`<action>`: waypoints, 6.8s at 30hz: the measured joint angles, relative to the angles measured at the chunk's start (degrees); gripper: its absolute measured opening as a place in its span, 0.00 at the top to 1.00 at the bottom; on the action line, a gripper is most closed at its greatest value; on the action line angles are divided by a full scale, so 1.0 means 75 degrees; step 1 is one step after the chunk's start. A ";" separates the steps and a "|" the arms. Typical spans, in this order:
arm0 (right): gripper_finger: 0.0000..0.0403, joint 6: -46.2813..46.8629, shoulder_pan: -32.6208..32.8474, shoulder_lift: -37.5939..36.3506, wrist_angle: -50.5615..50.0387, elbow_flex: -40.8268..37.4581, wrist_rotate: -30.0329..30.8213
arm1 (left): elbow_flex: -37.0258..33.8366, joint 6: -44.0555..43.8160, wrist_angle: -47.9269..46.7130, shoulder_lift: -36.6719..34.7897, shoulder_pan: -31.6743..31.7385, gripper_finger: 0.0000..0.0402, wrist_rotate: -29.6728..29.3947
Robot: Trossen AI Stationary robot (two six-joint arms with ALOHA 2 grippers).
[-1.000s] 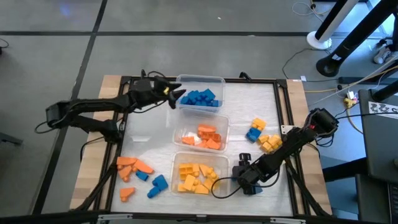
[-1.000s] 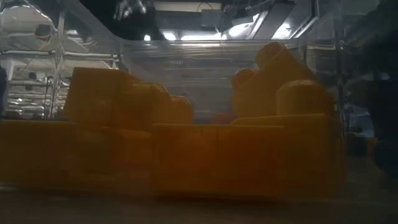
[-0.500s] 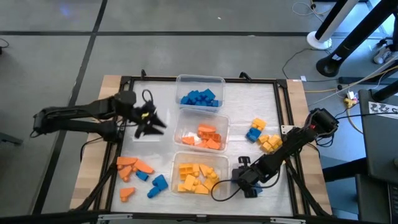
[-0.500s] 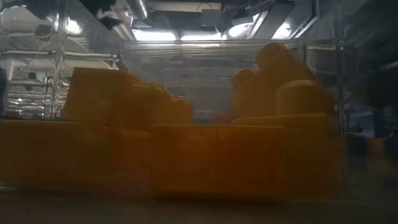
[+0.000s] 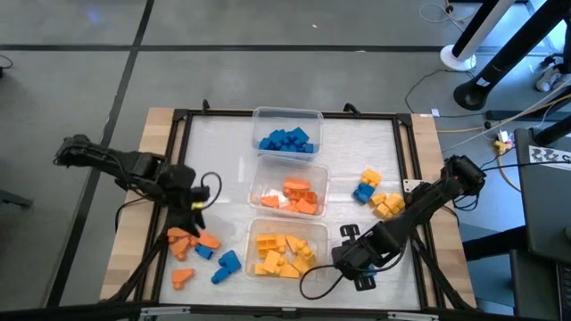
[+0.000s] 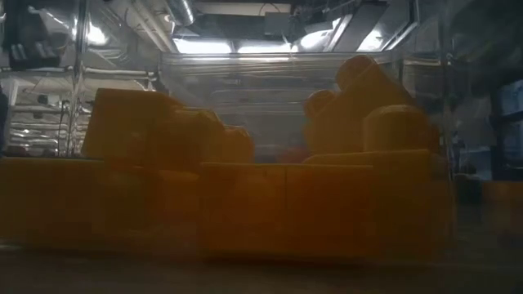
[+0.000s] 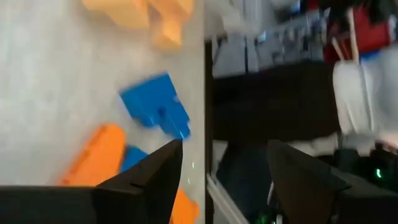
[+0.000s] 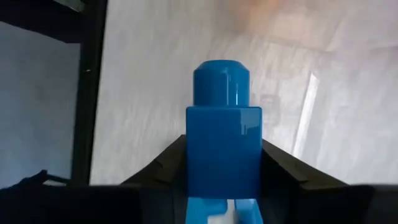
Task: Sort blocks
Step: Put the blue game piece into the top transparent bin
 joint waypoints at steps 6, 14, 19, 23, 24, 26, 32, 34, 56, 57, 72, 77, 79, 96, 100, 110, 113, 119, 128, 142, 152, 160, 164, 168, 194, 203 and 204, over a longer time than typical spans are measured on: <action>0.63 -0.0007 -0.0001 0.0000 -0.1789 0.1637 0.0134 | 0.0000 -0.0295 0.0012 0.0485 -0.1278 0.44 -0.0100; 0.65 -0.0070 -0.0245 -0.0017 -0.4122 0.3800 0.2753 | 0.0000 0.0329 0.0151 0.1587 -0.2462 0.44 -0.0893; 0.63 -0.1019 -0.1037 -0.0017 -0.4146 0.4153 0.4706 | 0.0000 0.0420 0.0168 0.2271 -0.2791 0.44 -0.1789; 0.64 -0.2319 -0.2076 -0.0015 -0.3401 0.4091 0.4927 | 0.0000 0.0423 0.0176 0.2856 -0.3088 0.44 -0.2550; 0.64 -0.2647 -0.2351 -0.0015 -0.3130 0.4044 0.4891 | 0.0000 0.0421 0.0180 0.2996 -0.3166 0.44 -0.2657; 0.64 -0.3264 -0.2920 -0.0002 -0.2612 0.3986 0.4740 | 0.0000 0.0423 0.0199 0.3277 -0.3319 0.44 -0.2722; 0.64 -0.4530 -0.4686 0.0022 -0.1358 0.3986 0.4053 | -0.0003 0.0423 0.0587 0.4033 -0.3781 0.44 -0.3025; 0.64 -0.4804 -0.5215 0.0062 -0.0994 0.3986 0.3692 | 0.0002 0.0420 0.0713 0.4198 -0.3875 0.44 -0.3235; 0.47 -0.5138 -0.7659 0.2114 0.0522 0.3978 0.0362 | 0.0006 0.0053 0.0910 0.4273 -0.3937 0.44 -0.3654; 0.44 -0.5137 -0.7659 0.2119 0.0524 0.3978 0.0448 | 0.0006 0.0066 0.0911 0.4273 -0.3937 0.44 -0.3738; 0.32 -0.5176 -0.7644 0.2122 0.0478 0.3978 0.0938 | -0.0015 0.0663 0.1098 0.4316 -0.4234 0.44 -0.4839; 0.32 -0.5178 -0.7644 0.2122 0.0478 0.3978 0.0935 | -0.0012 0.0822 0.1157 0.4561 -0.4234 0.44 -0.4867; 0.32 -0.5178 -0.7644 0.2122 0.0478 0.3978 0.0933 | -0.0012 0.0829 0.1242 0.4740 -0.4234 0.44 -0.4864; 0.32 -0.5176 -0.7419 0.1699 -0.1611 0.4304 -0.1471 | 0.0003 0.1371 0.1695 0.5535 -0.4208 0.65 -0.4914; 0.32 -0.5268 -0.7125 0.1322 -0.3041 0.4653 -0.1196 | 0.0003 0.1038 0.1723 0.5272 -0.4217 0.71 -0.4877; 0.32 -0.4941 -0.6189 0.0047 -0.5439 0.4870 0.0099 | 0.0133 0.0407 0.1662 0.3338 -0.3809 0.71 -0.4511; 0.32 -0.4467 -0.5860 -0.0330 -0.5382 0.4711 0.0664 | 0.0354 0.0406 0.1672 0.2569 -0.3482 0.70 -0.4590; 0.32 -0.3119 -0.5150 -0.0755 -0.5362 0.4260 0.1641 | 0.0800 0.1323 0.1735 0.1405 -0.2509 0.69 -0.6085; 0.32 -0.1021 -0.3742 -0.1017 -0.5392 0.2731 0.1051 | 0.0903 0.4378 0.3232 0.1170 -0.0225 0.69 -0.8664; 0.32 0.3240 -0.0724 -0.1020 -0.3973 0.1910 0.0266 | 0.0903 0.6686 0.7561 0.3816 0.3098 0.68 -0.8264; 0.32 0.4992 0.0688 -0.0217 -0.2996 0.1617 0.0484 | 0.0901 0.5436 0.8524 0.5232 0.4026 0.63 -0.8116; 0.32 0.3946 0.0860 0.0571 -0.3249 0.1617 0.0621 | 0.0901 0.4051 0.8520 0.5418 0.4281 0.52 -0.7979; 0.32 0.3564 0.0758 0.0828 -0.3206 0.1617 0.0421 | 0.0901 0.3705 0.8503 0.5418 0.4327 0.49 -0.7662; 0.32 0.3594 0.0836 0.0923 -0.2677 0.1617 -0.0201 | 0.0902 0.3407 0.8497 0.5418 0.4263 0.49 -0.7406; 0.32 0.2993 0.1457 0.0962 -0.0439 -0.0601 -0.0056 | 0.0901 0.3411 0.8494 0.5418 0.4182 0.49 -0.7373; 0.32 0.2416 0.1457 0.0950 0.0032 -0.0662 0.0420 | 0.0901 0.3413 0.8491 0.5418 0.4182 0.49 -0.7373; 0.32 0.2416 0.1457 0.0952 0.0042 -0.0663 0.0451 | 0.0901 0.3413 0.8494 0.5418 0.4182 0.49 -0.7373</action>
